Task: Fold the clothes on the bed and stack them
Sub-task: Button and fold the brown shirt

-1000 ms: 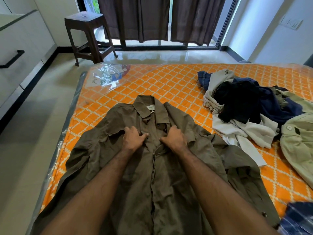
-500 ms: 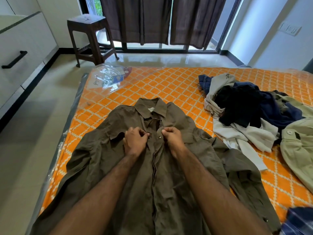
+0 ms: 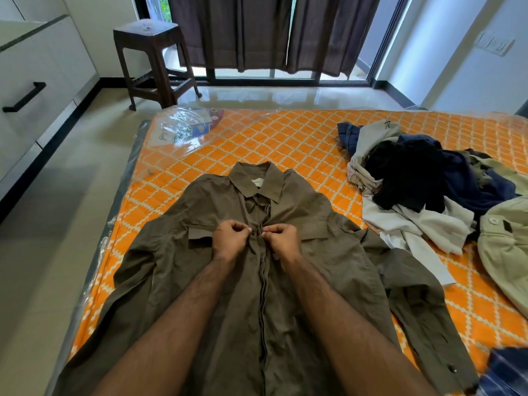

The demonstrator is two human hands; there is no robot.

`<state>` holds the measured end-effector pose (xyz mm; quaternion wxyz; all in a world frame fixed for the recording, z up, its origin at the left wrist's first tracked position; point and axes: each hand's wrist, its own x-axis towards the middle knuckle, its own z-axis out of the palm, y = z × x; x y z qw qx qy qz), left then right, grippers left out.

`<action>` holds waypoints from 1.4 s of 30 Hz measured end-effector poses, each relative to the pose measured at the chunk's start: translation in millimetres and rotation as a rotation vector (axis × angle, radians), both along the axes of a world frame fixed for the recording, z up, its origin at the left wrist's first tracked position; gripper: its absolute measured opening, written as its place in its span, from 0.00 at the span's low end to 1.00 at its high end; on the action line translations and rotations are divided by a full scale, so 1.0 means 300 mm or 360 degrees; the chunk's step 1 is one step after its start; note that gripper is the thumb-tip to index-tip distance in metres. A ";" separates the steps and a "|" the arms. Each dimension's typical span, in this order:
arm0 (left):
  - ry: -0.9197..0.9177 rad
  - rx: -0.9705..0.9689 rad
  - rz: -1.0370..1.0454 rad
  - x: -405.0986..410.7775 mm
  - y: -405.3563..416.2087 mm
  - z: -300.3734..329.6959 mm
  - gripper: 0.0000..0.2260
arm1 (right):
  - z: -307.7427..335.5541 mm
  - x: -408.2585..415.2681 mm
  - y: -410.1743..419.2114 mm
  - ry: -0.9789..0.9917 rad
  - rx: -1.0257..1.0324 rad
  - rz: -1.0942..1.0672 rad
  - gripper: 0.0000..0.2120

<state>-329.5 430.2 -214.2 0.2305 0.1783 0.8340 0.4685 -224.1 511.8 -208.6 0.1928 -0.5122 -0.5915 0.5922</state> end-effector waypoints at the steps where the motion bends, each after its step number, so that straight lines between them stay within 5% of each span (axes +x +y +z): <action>1: -0.0006 0.0017 -0.0004 0.001 -0.002 -0.001 0.05 | -0.005 -0.005 -0.005 0.0005 0.0020 -0.0028 0.04; 21: -0.0010 0.0267 0.0181 0.032 -0.016 -0.072 0.15 | -0.083 -0.010 -0.083 0.0174 0.0125 -0.0214 0.06; 42: 0.0162 0.0356 0.0245 0.075 -0.038 -0.087 0.16 | -0.115 0.004 -0.096 0.0335 0.0118 -0.0265 0.12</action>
